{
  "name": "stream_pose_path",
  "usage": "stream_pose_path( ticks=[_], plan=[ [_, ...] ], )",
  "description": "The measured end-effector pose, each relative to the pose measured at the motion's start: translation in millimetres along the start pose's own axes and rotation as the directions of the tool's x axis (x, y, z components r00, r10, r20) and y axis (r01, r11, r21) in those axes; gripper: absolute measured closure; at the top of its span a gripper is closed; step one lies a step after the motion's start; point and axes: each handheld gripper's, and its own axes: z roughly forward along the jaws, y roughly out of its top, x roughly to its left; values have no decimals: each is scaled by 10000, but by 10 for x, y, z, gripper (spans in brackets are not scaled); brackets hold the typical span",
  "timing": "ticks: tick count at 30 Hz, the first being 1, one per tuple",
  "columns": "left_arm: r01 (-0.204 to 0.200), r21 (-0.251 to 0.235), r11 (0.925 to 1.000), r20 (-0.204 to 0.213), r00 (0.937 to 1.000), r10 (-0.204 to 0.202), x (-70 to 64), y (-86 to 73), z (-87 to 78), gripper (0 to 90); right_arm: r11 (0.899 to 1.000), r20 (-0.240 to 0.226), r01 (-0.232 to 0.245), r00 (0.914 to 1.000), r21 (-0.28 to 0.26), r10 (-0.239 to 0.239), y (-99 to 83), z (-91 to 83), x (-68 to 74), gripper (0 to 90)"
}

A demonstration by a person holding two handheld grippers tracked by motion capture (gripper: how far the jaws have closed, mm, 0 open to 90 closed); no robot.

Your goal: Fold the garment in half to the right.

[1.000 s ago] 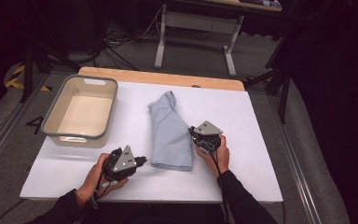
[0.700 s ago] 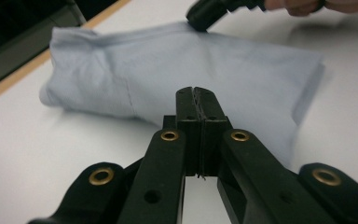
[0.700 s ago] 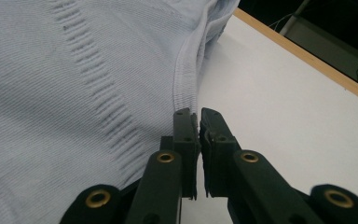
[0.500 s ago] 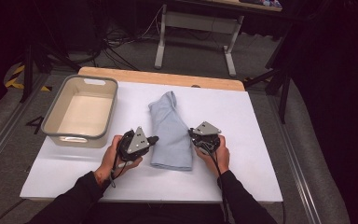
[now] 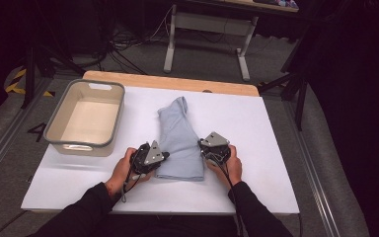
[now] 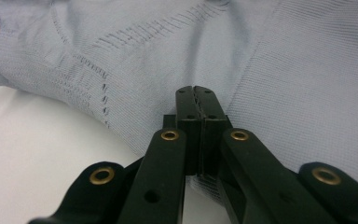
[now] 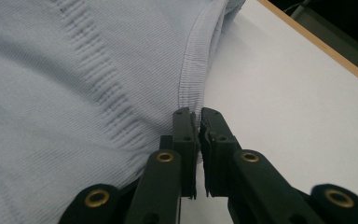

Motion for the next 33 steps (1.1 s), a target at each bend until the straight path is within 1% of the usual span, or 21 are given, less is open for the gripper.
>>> stream_pose_path(
  ticks=[2, 4, 6, 7, 10, 14, 18, 21, 23, 24, 25, 26, 27, 28, 29, 30, 31, 33],
  plan=[
    [-6, -19, 10000, 13, 10000, 6, -1, -2, 8, 900, 10000, -1, -5, 10000, 21, 5, -5, 2, -1, 853],
    [-77, 90, 9999, -8, 10000, 77, -16, -14, 16, 899, 10000, -18, -22, 10000, 80, 23, -16, 4, -5, 852],
    [-227, 132, 9997, -43, 9997, 227, -32, -11, 17, 899, 9999, -15, -96, 10000, 60, 96, -33, 3, 0, 852],
    [-183, 179, 9997, -23, 9998, 183, -40, -13, 16, 899, 9999, -22, -94, 10000, 67, 94, -39, 0, 1, 851],
    [-283, 193, 9994, -67, 9996, 285, -42, -11, 20, 899, 9998, -87, -142, 9999, 103, 143, -49, -11, -6, 851],
    [-275, 150, 9995, -59, 9996, 276, -45, -14, 16, 899, 9991, -160, -430, 9989, 1, 430, -69, -42, -24, 851],
    [-285, 151, 9995, -68, 9996, 286, -48, -15, 14, 899, 9989, -162, -456, 9988, 145, 459, -96, -68, -22, 851],
    [-289, 127, 9995, -122, 9995, 290, -49, -17, 7, 899, 9983, -167, -553, 9983, 182, 556, -119, -76, -52, 854],
    [-263, 81, 9996, -64, 9996, 264, -48, -19, 5, 899, 9985, -68, -521, 9986, 177, 522, -116, -84, -59, 859],
    [-285, 48, 9996, -65, 9996, 285, -45, -18, 7, 899, 9986, 79, -486, 9988, 187, 484, -114, -89, -59, 891],
    [-275, 50, 9996, -100, 9996, 276, -46, -18, 6, 899, 9991, 682, -350, 9971, 219, 334, -115, -102, -60, 889],
    [-271, 85, 9996, -112, 9996, 272, -50, -19, 5, 899, 9991, 682, -350, 9971, 219, 334, -115, -102, -60, 889],
    [-263, 107, 9996, -131, 9996, 264, -57, -19, 1, 899, 9991, 807, -395, 9960, 160, 380, -123, -112, -77, 885],
    [-263, 87, 9996, -138, 9996, 265, -57, -19, 0, 899, 9979, 695, -643, 9955, -24, 643, -135, -127, -105, 897],
    [-267, 97, 9996, -132, 9996, 268, -58, -18, 1, 899, 9974, 823, -705, 9940, -145, 715, -137, -146, -117, 899],
    [-278, 89, 9996, -128, 9995, 279, -58, -18, 2, 899, 9973, 972, -630, 9931, -372, 663, -127, -172, -121, 900],
    [-257, 87, 9996, -147, 9996, 258, -58, -18, 1, 899, 9973, 972, -630, 9931, -372, 663, -127, -172, -121, 900],
    [-276, 88, 9996, -180, 9995, 277, -63, -17, -1, 899, 9958, 1289, -584, 9894, -708, 672, -105, -208, -115, 897]
  ],
)
